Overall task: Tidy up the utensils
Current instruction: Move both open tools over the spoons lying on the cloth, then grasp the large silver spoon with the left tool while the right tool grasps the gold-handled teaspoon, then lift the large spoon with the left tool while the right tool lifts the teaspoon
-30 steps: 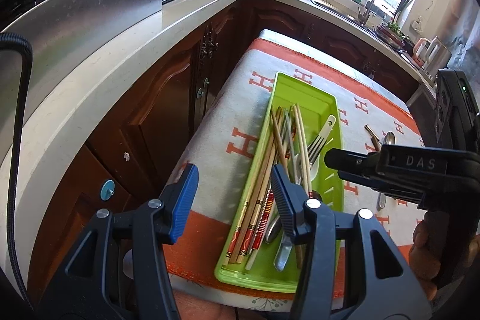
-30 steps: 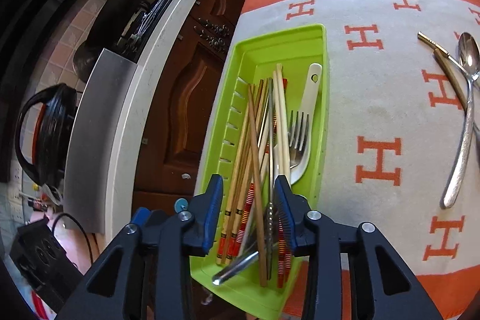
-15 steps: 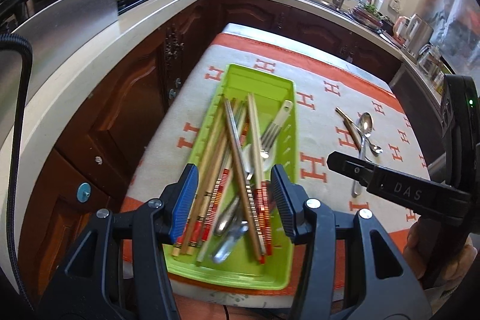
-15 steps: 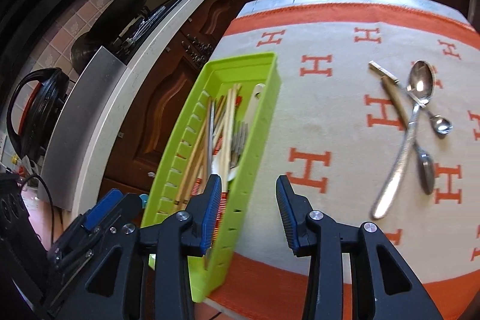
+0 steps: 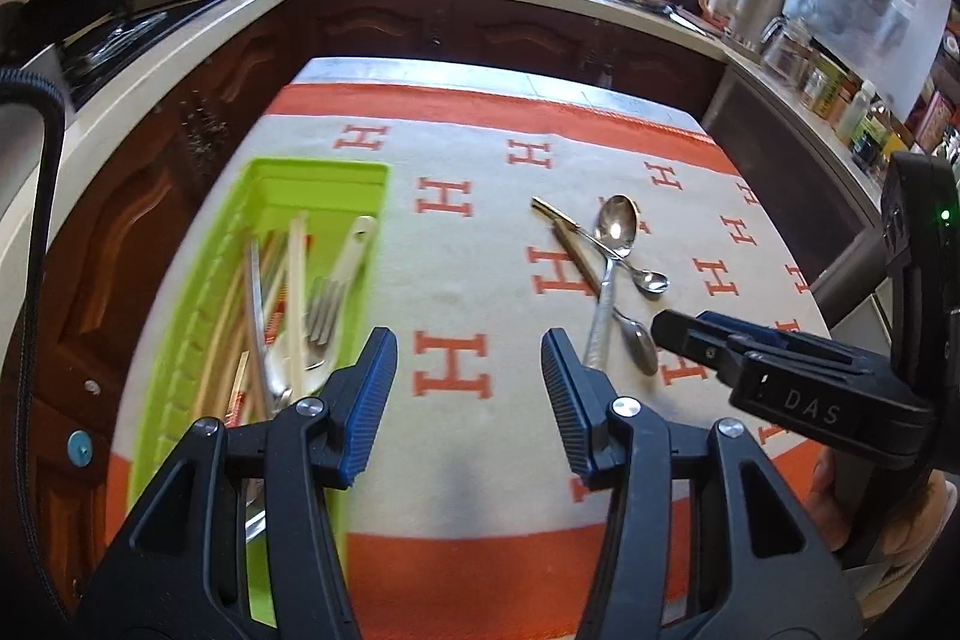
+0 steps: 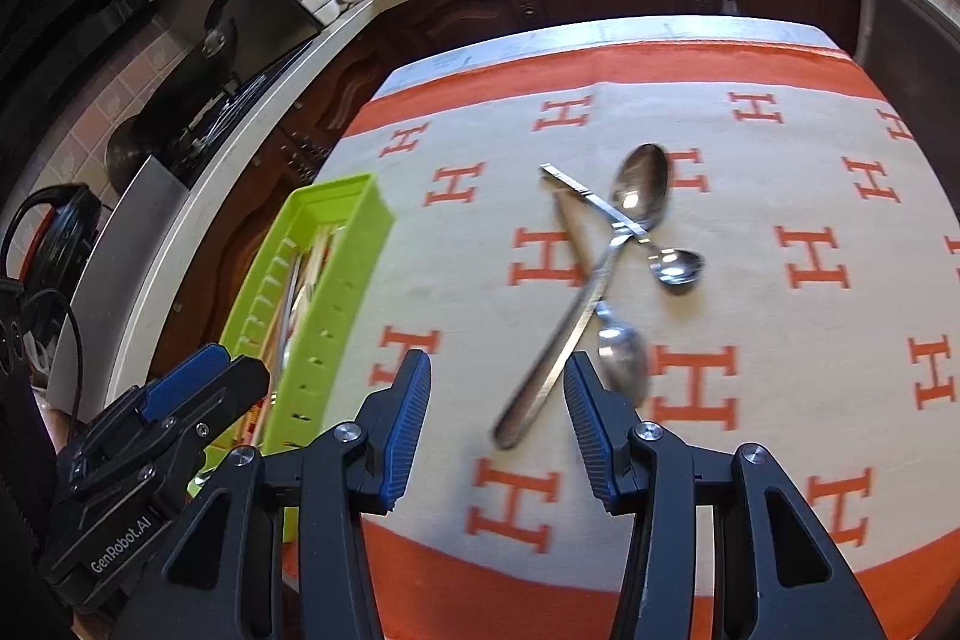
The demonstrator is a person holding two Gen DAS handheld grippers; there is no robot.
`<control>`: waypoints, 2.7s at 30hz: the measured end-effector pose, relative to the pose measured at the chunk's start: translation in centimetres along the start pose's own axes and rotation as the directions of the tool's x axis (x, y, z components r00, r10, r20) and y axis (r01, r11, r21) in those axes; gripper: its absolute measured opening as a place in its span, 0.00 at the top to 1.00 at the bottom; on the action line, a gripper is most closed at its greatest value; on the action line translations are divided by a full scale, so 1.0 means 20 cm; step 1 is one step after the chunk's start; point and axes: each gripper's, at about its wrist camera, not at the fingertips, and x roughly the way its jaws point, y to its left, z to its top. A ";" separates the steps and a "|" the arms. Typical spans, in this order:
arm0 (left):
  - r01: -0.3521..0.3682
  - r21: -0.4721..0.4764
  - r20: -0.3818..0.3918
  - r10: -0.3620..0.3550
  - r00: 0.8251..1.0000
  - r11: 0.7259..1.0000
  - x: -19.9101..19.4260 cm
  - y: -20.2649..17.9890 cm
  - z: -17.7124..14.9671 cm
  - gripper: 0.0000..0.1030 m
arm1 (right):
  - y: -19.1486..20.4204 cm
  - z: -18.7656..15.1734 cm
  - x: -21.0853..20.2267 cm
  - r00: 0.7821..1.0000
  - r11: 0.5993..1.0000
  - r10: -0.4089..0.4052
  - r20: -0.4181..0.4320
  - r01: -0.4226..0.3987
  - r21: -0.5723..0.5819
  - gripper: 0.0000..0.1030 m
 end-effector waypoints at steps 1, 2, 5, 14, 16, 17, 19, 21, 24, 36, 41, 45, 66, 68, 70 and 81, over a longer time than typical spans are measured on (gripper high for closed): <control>0.013 0.004 -0.019 -0.013 1.000 1.000 0.04 -0.03 0.01 0.54 | -0.06 0.02 -0.01 1.000 1.000 -0.007 0.005 0.007 0.007 0.54; 0.035 0.001 -0.045 -0.035 0.998 0.999 0.08 -0.06 0.03 0.54 | -0.09 0.02 -0.01 1.000 1.000 -0.012 0.007 0.011 0.012 0.54; 0.082 -0.010 -0.108 -0.083 0.991 0.997 0.20 -0.13 0.05 0.54 | -0.24 0.07 -0.03 0.999 0.999 -0.025 0.019 0.025 0.027 0.54; 0.122 -0.012 -0.239 -0.122 0.963 0.992 0.59 -0.30 0.11 0.54 | -0.44 0.17 0.06 1.000 0.999 -0.022 0.019 0.022 0.030 0.54; 0.117 -0.007 -0.252 -0.115 0.961 0.993 0.66 -0.32 0.12 0.54 | -0.45 0.20 0.11 1.000 1.000 -0.013 0.010 0.013 0.019 0.54; 0.115 -0.006 -0.258 -0.112 0.960 0.993 0.69 -0.34 0.12 0.54 | -0.46 0.23 0.16 1.000 1.000 -0.003 -0.003 0.003 0.001 0.55; 0.112 -0.009 -0.269 -0.111 0.957 0.994 0.73 -0.35 0.13 0.54 | -0.46 0.28 0.24 0.999 0.999 0.010 -0.036 -0.012 -0.031 0.55; 0.109 -0.013 -0.276 -0.108 0.955 0.994 0.75 -0.36 0.13 0.54 | -0.44 0.31 0.31 0.998 0.997 0.018 -0.065 -0.022 -0.070 0.55; 0.101 -0.016 -0.285 -0.102 0.953 0.995 0.78 -0.36 0.13 0.54 | -0.42 0.35 0.42 0.993 0.989 0.002 -0.114 -0.019 -0.147 0.64; 0.076 0.018 -0.265 -0.069 0.962 0.997 0.79 -0.39 0.12 0.54 | -0.29 0.24 0.46 0.992 0.928 -0.079 -0.103 0.035 -0.371 0.93; 0.066 0.045 -0.260 -0.052 0.964 0.997 0.79 -0.41 0.11 0.54 | -0.38 0.22 0.39 0.994 0.970 -0.013 -0.108 -0.013 -0.243 0.96; 0.069 0.063 -0.263 -0.050 0.964 0.996 0.79 -0.42 0.11 0.58 | -0.44 0.22 0.32 0.996 0.990 0.041 -0.080 -0.051 -0.133 0.96; 0.059 0.108 -0.291 -0.025 0.956 0.992 0.56 -0.31 -0.09 0.91 | -0.59 0.05 0.15 0.982 0.977 0.186 -0.041 -0.180 0.118 0.96; 0.057 0.086 -0.302 -0.028 0.953 0.995 0.55 -0.27 -0.10 0.91 | -0.57 0.04 0.14 0.980 0.975 0.195 -0.043 -0.189 0.116 0.96; 0.062 0.060 -0.310 -0.040 0.950 0.996 0.55 -0.24 -0.10 0.91 | -0.57 0.03 0.14 0.978 0.974 0.203 -0.047 -0.197 0.114 0.96; 0.079 0.032 -0.266 -0.067 0.962 0.996 0.51 -0.17 0.08 0.89 | -0.56 0.05 0.11 0.972 0.967 0.231 -0.044 -0.224 0.122 0.96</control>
